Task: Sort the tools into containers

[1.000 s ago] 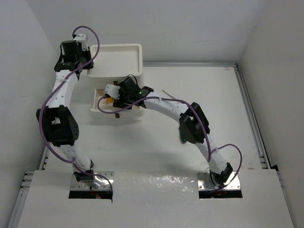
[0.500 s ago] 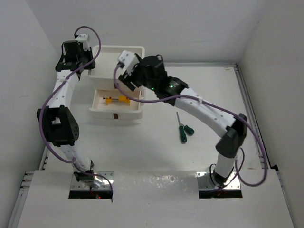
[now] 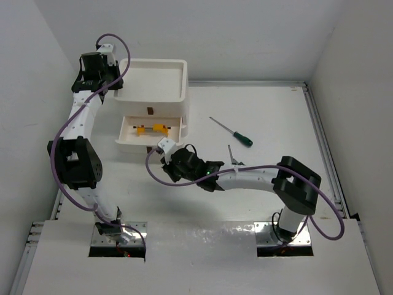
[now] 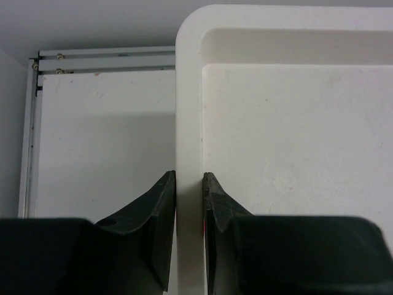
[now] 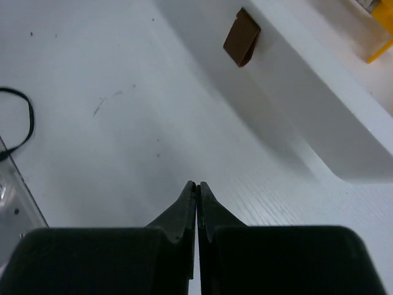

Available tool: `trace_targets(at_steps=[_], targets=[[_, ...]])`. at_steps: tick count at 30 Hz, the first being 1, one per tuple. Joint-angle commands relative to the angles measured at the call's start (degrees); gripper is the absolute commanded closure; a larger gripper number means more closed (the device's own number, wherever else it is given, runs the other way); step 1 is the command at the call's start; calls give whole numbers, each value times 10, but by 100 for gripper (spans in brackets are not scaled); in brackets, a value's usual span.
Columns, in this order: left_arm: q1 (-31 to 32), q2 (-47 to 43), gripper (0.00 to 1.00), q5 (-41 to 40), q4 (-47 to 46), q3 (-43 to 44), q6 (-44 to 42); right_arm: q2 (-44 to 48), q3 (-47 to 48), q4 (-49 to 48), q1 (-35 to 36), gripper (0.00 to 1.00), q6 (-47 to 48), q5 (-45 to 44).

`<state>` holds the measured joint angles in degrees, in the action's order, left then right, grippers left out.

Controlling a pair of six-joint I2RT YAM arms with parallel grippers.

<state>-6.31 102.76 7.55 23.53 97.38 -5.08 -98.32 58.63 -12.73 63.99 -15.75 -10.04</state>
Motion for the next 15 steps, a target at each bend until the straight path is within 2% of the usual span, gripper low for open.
trace_targets(at_steps=[1,3,6,15], targets=[[-8,26,100,-24,65,-25,13,-14,24,-85,-11,100,-74,-30],[-8,26,100,-24,65,-24,11,-33,26,-85,-11,100,-100,-91],[-7,25,100,-24,66,-21,8,-61,24,-130,-14,100,-104,-126],[-8,24,100,-9,65,-24,-5,-171,138,-143,-53,100,-117,-144]])
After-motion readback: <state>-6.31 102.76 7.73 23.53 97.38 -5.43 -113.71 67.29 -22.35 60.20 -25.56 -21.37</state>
